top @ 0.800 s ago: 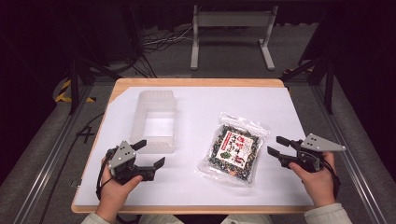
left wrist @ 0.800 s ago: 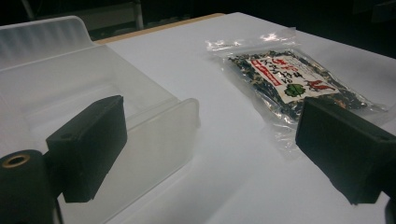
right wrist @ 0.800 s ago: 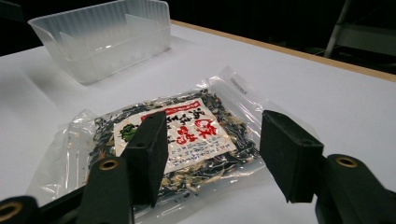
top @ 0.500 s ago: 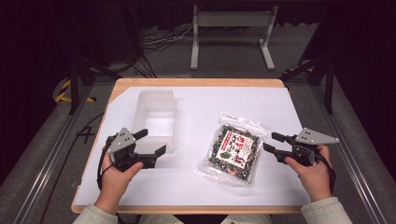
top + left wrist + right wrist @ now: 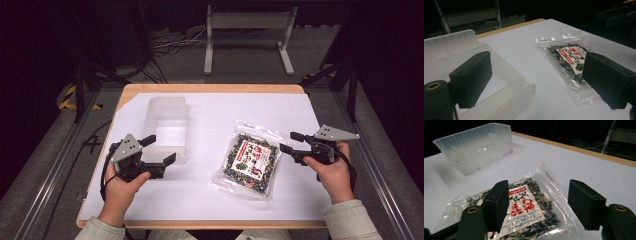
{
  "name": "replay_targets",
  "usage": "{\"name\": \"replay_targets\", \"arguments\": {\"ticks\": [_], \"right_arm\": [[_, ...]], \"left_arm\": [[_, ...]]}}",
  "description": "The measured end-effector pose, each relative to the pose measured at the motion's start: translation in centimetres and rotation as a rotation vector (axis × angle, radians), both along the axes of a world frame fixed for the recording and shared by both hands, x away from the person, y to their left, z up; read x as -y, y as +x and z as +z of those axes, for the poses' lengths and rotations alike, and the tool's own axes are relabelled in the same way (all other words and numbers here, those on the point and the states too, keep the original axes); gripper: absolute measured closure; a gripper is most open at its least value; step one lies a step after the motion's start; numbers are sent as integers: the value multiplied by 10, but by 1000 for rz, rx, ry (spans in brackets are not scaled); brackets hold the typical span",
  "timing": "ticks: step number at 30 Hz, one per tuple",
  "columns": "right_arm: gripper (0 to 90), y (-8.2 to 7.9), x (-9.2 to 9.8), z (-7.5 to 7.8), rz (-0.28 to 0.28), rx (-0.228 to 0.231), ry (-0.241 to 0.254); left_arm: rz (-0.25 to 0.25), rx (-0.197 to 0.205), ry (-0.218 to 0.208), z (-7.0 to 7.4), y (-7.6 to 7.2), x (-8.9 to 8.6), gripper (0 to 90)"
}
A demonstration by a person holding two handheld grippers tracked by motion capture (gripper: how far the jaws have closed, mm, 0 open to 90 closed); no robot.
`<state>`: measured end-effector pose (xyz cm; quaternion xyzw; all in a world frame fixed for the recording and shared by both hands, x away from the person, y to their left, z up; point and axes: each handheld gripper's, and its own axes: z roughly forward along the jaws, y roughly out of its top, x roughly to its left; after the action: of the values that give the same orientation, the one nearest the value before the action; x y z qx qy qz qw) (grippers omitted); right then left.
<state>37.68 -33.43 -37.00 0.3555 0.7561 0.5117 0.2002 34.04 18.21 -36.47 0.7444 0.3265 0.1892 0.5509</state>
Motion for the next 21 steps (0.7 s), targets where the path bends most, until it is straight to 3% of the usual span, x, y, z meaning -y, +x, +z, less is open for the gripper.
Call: {"name": "replay_targets", "arguments": {"ticks": [4, 5, 9, 10, 11, 12, 13, 14, 21], "right_arm": [[301, 12, 6, 1, -28, 5, 14], [298, 20, 10, -2, -33, -11, 42], [291, 28, 14, -5, -44, -41, 64], [287, 31, 15, -6, -48, -52, 60], [287, 34, 15, -8, -71, -54, -9], [287, 34, 15, -8, -71, -54, -9], [288, 36, 14, -9, -75, -44, -57], [291, 37, 13, -10, -75, -44, -69], [293, 43, 16, -11, -82, -49, -26]], "left_arm": [[-9, -11, -4, -1, -1, -2, 101], [-18, -10, -9, -1, -1, -2, 101], [-45, -16, -16, -1, 0, -2, 102], [-52, -24, -21, -1, 0, -1, 102], [-71, -21, -15, -1, 0, -1, 103], [-71, -21, -15, -1, 0, -1, 103], [-77, -27, -17, -2, -1, -1, 103], [-88, -33, -17, -2, -1, -1, 103], [-98, -34, -18, -4, 2, -2, 96]]}}
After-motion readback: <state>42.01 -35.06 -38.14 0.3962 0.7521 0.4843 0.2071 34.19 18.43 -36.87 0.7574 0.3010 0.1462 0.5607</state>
